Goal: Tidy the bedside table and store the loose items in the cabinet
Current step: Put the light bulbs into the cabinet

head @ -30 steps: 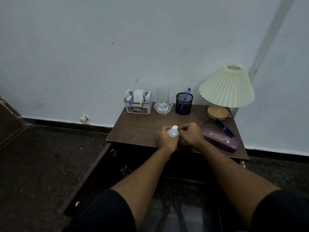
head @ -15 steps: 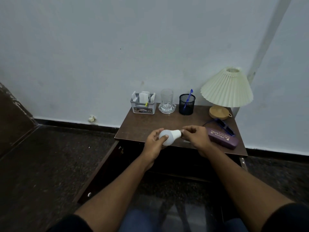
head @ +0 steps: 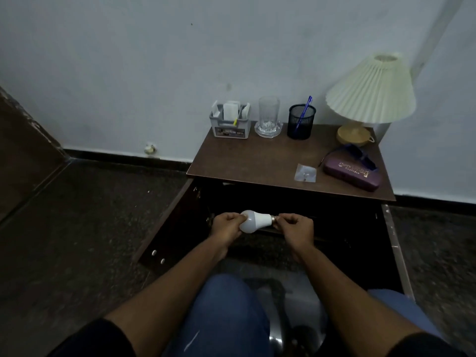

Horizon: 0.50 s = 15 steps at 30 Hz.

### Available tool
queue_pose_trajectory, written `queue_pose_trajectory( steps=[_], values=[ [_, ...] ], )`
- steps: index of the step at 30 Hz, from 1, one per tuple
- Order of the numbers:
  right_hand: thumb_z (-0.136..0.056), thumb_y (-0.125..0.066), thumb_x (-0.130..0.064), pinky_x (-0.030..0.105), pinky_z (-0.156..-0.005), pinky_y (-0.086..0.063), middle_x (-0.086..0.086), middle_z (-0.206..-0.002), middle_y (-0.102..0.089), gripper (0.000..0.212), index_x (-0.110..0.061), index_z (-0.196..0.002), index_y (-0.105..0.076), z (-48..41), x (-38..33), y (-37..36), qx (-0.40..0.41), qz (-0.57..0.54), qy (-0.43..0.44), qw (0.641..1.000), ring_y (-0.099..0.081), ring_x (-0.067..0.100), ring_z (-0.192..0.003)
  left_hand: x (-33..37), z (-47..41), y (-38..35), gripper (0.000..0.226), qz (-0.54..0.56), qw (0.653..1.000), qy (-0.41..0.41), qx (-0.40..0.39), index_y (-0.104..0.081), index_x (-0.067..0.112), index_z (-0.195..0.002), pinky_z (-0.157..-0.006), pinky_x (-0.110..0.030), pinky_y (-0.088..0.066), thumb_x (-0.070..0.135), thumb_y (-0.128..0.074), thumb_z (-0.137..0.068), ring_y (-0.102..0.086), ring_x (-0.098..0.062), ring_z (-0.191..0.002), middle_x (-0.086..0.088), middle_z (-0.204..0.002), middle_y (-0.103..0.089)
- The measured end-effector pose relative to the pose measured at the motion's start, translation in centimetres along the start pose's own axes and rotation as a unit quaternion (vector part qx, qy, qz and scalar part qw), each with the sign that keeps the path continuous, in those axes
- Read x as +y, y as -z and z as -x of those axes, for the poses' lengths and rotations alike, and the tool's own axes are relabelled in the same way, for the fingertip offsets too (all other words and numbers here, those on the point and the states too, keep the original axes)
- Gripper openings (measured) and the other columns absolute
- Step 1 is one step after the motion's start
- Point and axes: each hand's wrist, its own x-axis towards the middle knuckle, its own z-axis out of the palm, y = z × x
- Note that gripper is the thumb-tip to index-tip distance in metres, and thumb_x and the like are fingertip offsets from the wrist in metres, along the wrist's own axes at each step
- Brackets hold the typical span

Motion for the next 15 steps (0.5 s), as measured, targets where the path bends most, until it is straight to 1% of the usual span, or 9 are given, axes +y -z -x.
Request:
queue_pose_trajectory(
  steps=[2, 4, 5, 7, 9, 10, 12, 14, 15],
  values=[
    [-0.086, -0.072, 0.001, 0.048, -0.092, -0.058, 0.019, -0.095, -0.075, 0.015, 0.003, -0.1, -0.076, -1.3, 0.6, -0.7, 0.012, 0.022, -0.013, 1.0, -0.073, 0.032, -0.092, -0.5, -1.1, -0.7, 0.011, -0.016, 1.0, -0.003, 0.02, -0.072, 0.008, -0.096, -0.096, -0.048, -0.057, 0.017, -0.07, -0.091, -0.07, -0.034, -0.105, -0.021, -0.108, -0.073],
    [-0.086, -0.07, 0.0, 0.047, -0.095, -0.057, 0.016, -0.097, -0.076, 0.018, -0.001, -0.102, -0.077, -3.1, 0.6, -1.4, 0.017, 0.043, -0.024, 0.999, -0.073, 0.03, -0.095, -0.7, -2.7, -1.5, 0.019, -0.039, 0.999, -0.007, 0.035, -0.072, 0.007, -0.106, -0.087, -0.038, -0.057, 0.018, -0.068, -0.092, -0.07, -0.029, -0.101, -0.019, -0.111, -0.073],
    [-0.086, -0.068, -0.001, 0.047, -0.096, -0.056, 0.016, -0.099, -0.076, 0.02, -0.002, -0.104, -0.077, -3.9, 0.3, -1.8, 0.015, 0.054, -0.027, 0.998, -0.072, 0.029, -0.096, -0.6, -3.3, -1.8, 0.024, -0.05, 0.998, -0.009, 0.043, -0.071, 0.006, -0.113, -0.085, -0.037, -0.055, 0.018, -0.067, -0.092, -0.069, -0.027, -0.101, -0.017, -0.114, -0.073],
    [-0.085, -0.067, -0.005, 0.045, -0.097, -0.055, 0.016, -0.105, -0.076, 0.026, -0.004, -0.11, -0.076, -5.9, -0.1, -2.5, 0.005, 0.087, -0.023, 0.996, -0.071, 0.027, -0.099, -0.3, -4.8, -2.6, 0.034, -0.053, 0.997, -0.013, 0.06, -0.065, 0.006, -0.124, -0.094, -0.042, -0.056, 0.014, -0.066, -0.092, -0.068, -0.029, -0.108, -0.016, -0.117, -0.071],
    [-0.087, -0.068, -0.009, 0.044, -0.097, -0.055, 0.017, -0.11, -0.074, 0.029, -0.003, -0.114, -0.073, -7.8, -0.5, -3.5, -0.008, 0.118, -0.02, 0.993, -0.069, 0.031, -0.104, -0.1, -6.7, -3.3, 0.038, -0.052, 0.995, -0.023, 0.081, -0.062, 0.003, -0.129, -0.099, -0.042, -0.055, 0.009, -0.064, -0.091, -0.067, -0.031, -0.111, -0.015, -0.12, -0.069],
    [-0.087, -0.068, -0.012, 0.043, -0.096, -0.054, 0.018, -0.111, -0.073, 0.029, -0.001, -0.113, -0.072, -8.8, -0.7, -4.0, -0.008, 0.123, -0.021, 0.992, -0.068, 0.033, -0.107, -0.1, -7.6, -3.7, 0.038, -0.055, 0.994, -0.034, 0.09, -0.062, 0.001, -0.129, -0.098, -0.038, -0.055, 0.006, -0.063, -0.091, -0.067, -0.03, -0.111, -0.015, -0.12, -0.069],
    [-0.091, -0.064, -0.018, 0.041, -0.097, -0.051, 0.021, -0.119, -0.07, 0.033, 0.003, -0.116, -0.07, -10.7, -0.8, -5.1, -0.014, 0.145, -0.038, 0.989, -0.064, 0.036, -0.115, 0.3, -9.4, -4.4, 0.032, -0.065, 0.992, -0.044, 0.099, -0.065, 0.0, -0.121, -0.086, -0.03, -0.052, 0.004, -0.063, -0.09, -0.067, -0.027, -0.106, -0.013, -0.114, -0.07],
    [-0.1, -0.053, -0.022, 0.038, -0.107, -0.043, 0.019, -0.139, -0.059, 0.038, -0.001, -0.131, -0.061, -12.2, -1.0, -6.0, -0.051, 0.176, -0.056, 0.982, -0.053, 0.037, -0.13, 0.5, -11.4, -5.0, 0.021, -0.087, 0.99, -0.046, 0.101, -0.066, 0.003, -0.108, -0.075, -0.03, -0.047, 0.008, -0.066, -0.087, -0.066, -0.026, -0.096, -0.012, -0.103, -0.07],
    [-0.103, -0.049, -0.024, 0.038, -0.112, -0.039, 0.016, -0.147, -0.052, 0.041, -0.006, -0.14, -0.055, -12.5, -1.0, -6.5, -0.067, 0.179, -0.065, 0.979, -0.048, 0.036, -0.135, 0.5, -12.1, -5.2, 0.022, -0.104, 0.988, -0.041, 0.105, -0.066, 0.003, -0.106, -0.072, -0.031, -0.047, 0.012, -0.068, -0.086, -0.065, -0.026, -0.092, -0.011, -0.099, -0.069]
  ],
)
